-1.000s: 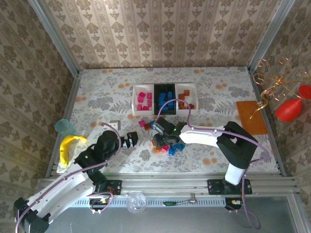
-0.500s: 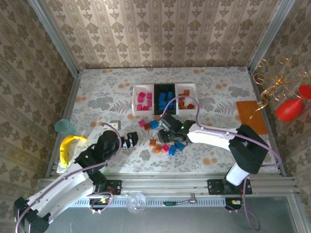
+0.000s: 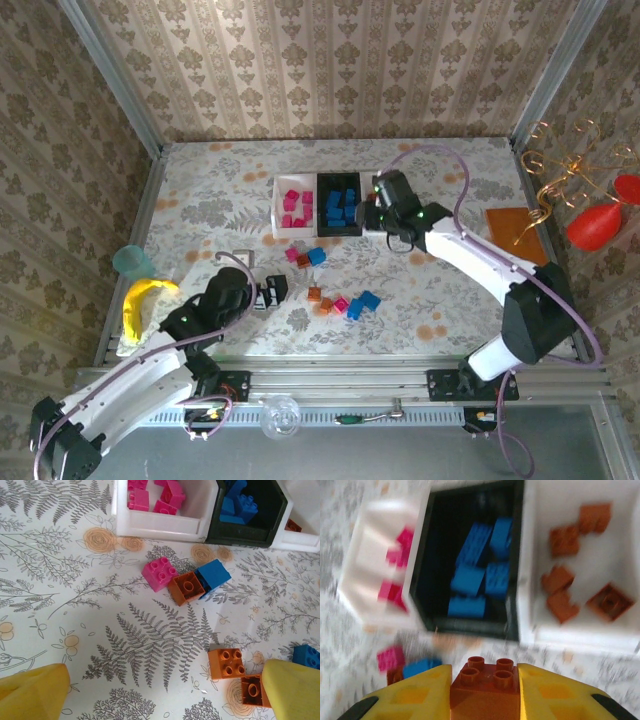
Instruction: Sort the legos into containers by color
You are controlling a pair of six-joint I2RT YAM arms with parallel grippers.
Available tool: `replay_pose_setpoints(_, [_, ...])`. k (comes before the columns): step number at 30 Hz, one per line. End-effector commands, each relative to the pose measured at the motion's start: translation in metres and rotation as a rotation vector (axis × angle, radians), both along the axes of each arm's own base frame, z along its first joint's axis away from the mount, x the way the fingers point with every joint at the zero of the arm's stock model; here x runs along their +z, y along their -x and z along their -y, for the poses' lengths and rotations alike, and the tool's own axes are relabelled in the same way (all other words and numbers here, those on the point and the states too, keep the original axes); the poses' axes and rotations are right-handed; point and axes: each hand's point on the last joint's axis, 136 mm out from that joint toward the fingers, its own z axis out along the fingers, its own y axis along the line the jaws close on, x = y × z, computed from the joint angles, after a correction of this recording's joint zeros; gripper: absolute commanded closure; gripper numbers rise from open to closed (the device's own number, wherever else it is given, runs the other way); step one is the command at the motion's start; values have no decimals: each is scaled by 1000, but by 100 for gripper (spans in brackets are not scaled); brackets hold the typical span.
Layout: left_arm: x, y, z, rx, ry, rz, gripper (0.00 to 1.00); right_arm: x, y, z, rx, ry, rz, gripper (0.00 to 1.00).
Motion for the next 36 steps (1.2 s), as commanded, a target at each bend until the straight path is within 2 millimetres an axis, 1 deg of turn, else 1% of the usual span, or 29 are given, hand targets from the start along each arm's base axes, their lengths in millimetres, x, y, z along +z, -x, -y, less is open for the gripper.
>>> replay_pose_setpoints(1, [-2, 4, 9, -27, 36, -18, 0, -15, -33, 21, -55, 49, -31, 65])
replay_pose_setpoints(4, [-2, 6, 11, -35, 32, -25, 0, -31, -63, 40, -126, 62, -68, 65])
replay_pose_setpoints(7, [-3, 8, 12, -42, 33, -28, 0, -53, -85, 54, -174, 52, -125, 65])
replay_pose_setpoints(10, [-4, 10, 14, -53, 32, -34, 0, -69, -101, 54, -174, 18, -175, 63])
replay_pose_setpoints(12, [-4, 10, 15, -56, 30, -36, 0, -70, -107, 51, -160, 6, -186, 55])
replay_pose_setpoints(14, [-5, 11, 15, -57, 29, -37, 0, -65, -109, 49, -153, 0, -183, 41])
replay_pose_setpoints(16, [-4, 11, 15, -57, 27, -36, 0, -53, -107, 47, -149, -17, -162, 33])
replay_pose_setpoints(18, [-3, 11, 14, -55, 29, -31, 0, -39, -100, 45, -141, -40, -132, 29])
replay_pose_setpoints(20, [-3, 11, 14, -56, 29, -28, 0, -26, -85, 41, -126, -58, -105, 27])
replay_pose_setpoints(21, [-2, 10, 15, -56, 30, -24, 0, -23, -77, 37, -112, -65, -99, 27])
replay_pose_setpoints(22, [-3, 10, 14, -55, 27, -24, 0, -16, -65, 32, -94, -76, -83, 27])
replay_pose_setpoints(24, [-2, 9, 14, -51, 23, -19, 0, -10, -39, 21, -52, -82, -67, 26])
replay_pose_setpoints(26, [-4, 8, 12, -44, 14, -17, 0, -11, -8, 4, 5, -72, -60, 26])
replay_pose_setpoints(29, [-3, 7, 10, -35, 8, -10, 0, -20, 41, -23, 113, -33, -68, 26])
replay_pose_setpoints(32, [-3, 6, 9, -32, 4, -5, 0, -42, 87, -40, 201, 43, -96, 27])
replay_pose_setpoints(36, [-4, 6, 4, -18, -9, -7, 0, -68, 133, -65, 333, 112, -132, 28])
